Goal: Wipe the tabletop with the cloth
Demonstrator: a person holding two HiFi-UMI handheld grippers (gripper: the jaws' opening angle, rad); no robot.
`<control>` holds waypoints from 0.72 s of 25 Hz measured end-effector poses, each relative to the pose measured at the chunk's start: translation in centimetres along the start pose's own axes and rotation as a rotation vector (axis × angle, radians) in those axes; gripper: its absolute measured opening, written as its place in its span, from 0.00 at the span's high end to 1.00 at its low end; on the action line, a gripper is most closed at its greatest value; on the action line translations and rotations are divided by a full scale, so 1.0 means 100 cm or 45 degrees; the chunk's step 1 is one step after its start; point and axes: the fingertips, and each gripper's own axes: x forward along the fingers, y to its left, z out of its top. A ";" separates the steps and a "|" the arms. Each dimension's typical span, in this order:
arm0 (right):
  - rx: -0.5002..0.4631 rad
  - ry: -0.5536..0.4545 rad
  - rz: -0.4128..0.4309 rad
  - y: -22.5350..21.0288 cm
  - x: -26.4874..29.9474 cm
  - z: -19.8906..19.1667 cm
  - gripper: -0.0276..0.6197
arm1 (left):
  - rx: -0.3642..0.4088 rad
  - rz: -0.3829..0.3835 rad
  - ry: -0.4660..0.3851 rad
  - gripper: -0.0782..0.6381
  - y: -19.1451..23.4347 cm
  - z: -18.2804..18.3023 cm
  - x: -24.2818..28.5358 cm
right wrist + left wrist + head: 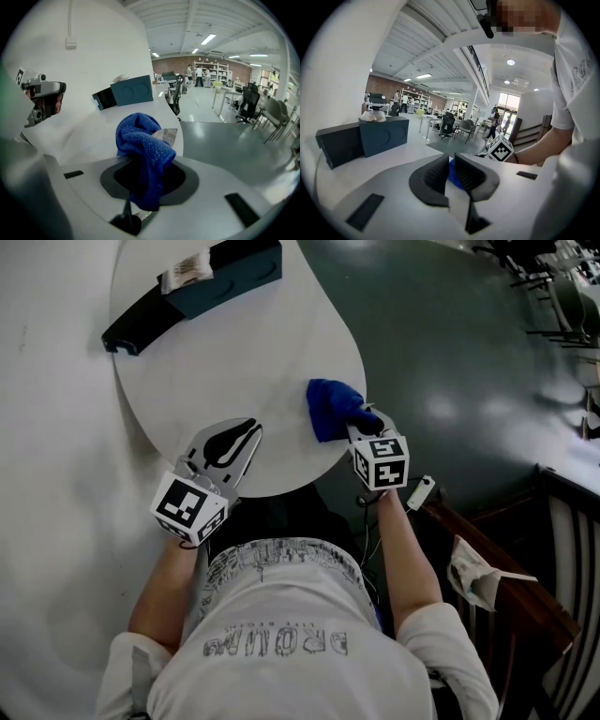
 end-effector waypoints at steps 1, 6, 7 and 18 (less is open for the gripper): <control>-0.001 -0.012 0.004 0.002 -0.003 0.004 0.80 | 0.003 0.006 -0.006 0.82 0.000 0.002 -0.003; -0.016 -0.078 0.042 0.019 -0.015 0.031 0.80 | 0.019 0.037 -0.047 0.82 0.006 0.014 -0.017; -0.016 -0.094 0.051 0.023 -0.017 0.038 0.80 | 0.024 0.042 -0.055 0.82 0.007 0.017 -0.020; -0.064 -0.258 0.116 0.069 -0.046 0.106 0.80 | 0.081 0.104 -0.137 0.82 0.023 0.047 -0.060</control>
